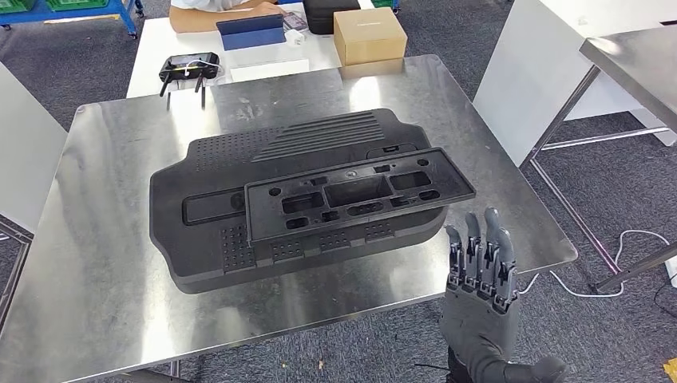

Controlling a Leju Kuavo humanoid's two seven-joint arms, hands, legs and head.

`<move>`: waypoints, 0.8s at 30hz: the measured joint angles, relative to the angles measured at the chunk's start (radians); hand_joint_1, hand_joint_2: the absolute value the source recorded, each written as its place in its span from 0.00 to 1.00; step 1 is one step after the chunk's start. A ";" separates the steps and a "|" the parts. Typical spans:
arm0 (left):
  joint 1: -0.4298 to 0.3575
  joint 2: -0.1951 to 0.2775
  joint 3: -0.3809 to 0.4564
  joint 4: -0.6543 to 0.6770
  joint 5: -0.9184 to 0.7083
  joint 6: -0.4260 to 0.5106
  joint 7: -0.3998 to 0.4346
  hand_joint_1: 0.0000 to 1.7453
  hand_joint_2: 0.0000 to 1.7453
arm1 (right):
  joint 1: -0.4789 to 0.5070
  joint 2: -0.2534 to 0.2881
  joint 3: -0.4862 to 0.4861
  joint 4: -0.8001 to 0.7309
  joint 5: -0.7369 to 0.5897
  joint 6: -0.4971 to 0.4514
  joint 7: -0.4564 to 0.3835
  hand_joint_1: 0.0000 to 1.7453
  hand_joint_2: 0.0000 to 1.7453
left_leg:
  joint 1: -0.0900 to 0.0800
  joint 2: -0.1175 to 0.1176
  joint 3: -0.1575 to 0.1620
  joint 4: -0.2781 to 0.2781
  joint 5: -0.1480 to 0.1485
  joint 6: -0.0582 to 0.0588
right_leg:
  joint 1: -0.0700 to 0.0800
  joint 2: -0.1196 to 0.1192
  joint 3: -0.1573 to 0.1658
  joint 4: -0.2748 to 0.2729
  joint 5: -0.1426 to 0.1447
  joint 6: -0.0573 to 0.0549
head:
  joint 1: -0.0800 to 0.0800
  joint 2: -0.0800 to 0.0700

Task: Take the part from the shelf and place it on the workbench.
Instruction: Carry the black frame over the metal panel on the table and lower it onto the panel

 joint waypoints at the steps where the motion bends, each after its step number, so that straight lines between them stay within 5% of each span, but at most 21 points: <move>1: 0.000 0.000 0.001 0.000 0.000 0.002 -0.001 0.00 0.00 | 0.005 0.004 -0.007 -0.005 0.016 -0.023 -0.002 0.00 0.00 | 0.000 0.000 0.000 0.000 0.000 0.000 | 0.000 0.000 0.000 0.000 0.000 0.000 | 0.000 0.000; 11: 0.001 -0.001 0.010 0.000 -0.007 0.012 -0.001 0.00 0.00 | 0.030 0.016 -0.040 -0.054 0.110 -0.145 -0.006 0.00 0.00 | 0.000 0.000 0.000 0.000 0.000 0.000 | 0.000 0.000 0.000 0.000 0.000 0.000 | 0.000 0.000; 15: 0.001 -0.001 0.013 0.000 -0.009 0.012 -0.001 0.00 0.00 | 0.031 0.015 -0.041 -0.061 0.143 -0.179 -0.006 0.00 1.00 | 0.000 0.000 0.000 0.000 -0.001 0.001 | -0.001 0.000 0.001 0.000 0.000 0.000 | 0.000 0.000; 24: 0.001 -0.001 0.015 0.000 -0.020 0.010 -0.001 0.00 0.00 | 0.031 0.000 -0.034 -0.063 0.176 -0.226 -0.006 0.00 1.00 | -0.008 0.000 0.002 0.002 -0.005 0.008 | -0.009 0.000 0.004 -0.001 -0.001 0.003 | 0.000 0.000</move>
